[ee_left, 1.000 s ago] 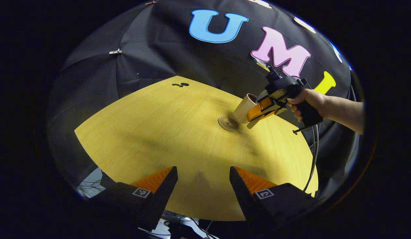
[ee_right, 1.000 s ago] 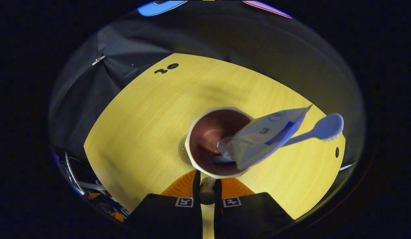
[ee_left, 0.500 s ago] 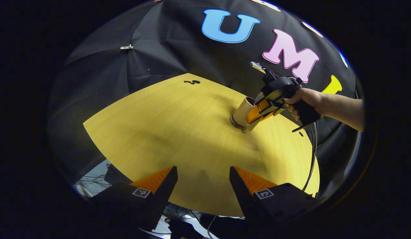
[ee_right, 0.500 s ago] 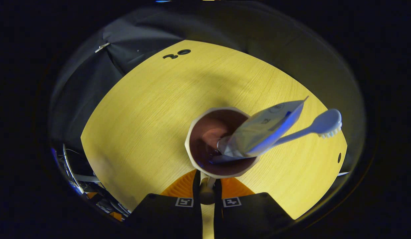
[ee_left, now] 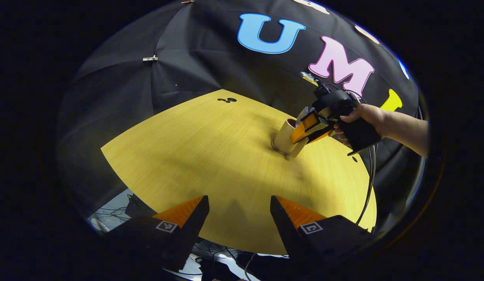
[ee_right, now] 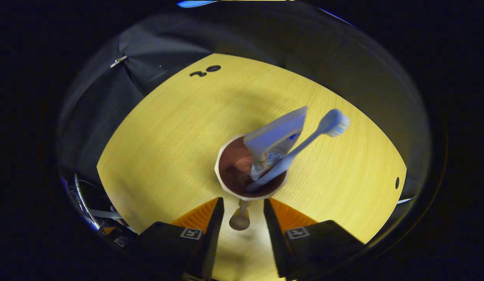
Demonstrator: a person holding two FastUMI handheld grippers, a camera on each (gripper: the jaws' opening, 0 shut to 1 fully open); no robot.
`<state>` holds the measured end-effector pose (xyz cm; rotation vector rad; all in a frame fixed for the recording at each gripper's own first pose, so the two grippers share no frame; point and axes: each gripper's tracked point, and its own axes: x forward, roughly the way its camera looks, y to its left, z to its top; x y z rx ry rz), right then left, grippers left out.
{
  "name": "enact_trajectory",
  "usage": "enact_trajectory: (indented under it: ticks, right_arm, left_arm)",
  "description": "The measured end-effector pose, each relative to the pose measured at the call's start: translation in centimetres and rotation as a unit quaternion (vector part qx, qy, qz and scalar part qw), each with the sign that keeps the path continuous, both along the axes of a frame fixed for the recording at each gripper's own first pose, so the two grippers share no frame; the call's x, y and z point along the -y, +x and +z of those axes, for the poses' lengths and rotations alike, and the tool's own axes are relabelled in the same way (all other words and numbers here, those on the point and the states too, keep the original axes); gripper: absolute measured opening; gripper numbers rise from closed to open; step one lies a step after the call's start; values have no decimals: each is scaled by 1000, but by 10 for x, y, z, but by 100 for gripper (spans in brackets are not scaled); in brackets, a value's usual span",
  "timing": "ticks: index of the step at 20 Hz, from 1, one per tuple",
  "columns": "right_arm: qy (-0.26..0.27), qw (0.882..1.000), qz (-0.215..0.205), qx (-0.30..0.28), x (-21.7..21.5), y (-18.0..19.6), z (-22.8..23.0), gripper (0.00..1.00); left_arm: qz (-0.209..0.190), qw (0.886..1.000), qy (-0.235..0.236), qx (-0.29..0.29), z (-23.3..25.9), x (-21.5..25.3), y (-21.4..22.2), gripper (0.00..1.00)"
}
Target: Put the toothbrush and toothpaste on the desktop into the cup, then pick up the cup and place it on the coaster on the desktop.
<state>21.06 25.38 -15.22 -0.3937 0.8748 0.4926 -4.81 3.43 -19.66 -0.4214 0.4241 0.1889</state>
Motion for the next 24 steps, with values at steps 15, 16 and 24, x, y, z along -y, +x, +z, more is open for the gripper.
enact_trajectory:
  ticks: [15,16,24]
  right_arm:
    - [164,946,-72,269,165,-84,188,99]
    - [170,938,-82,291,179,-95,199,99]
    - [229,854,-195,425,242,-230,248,99]
  left_arm:
    - [-30,984,98,149,163,47,35,98]
    - [-31,981,98,166,179,50,36,98]
    - [-72,938,186,282,266,76,7,98]
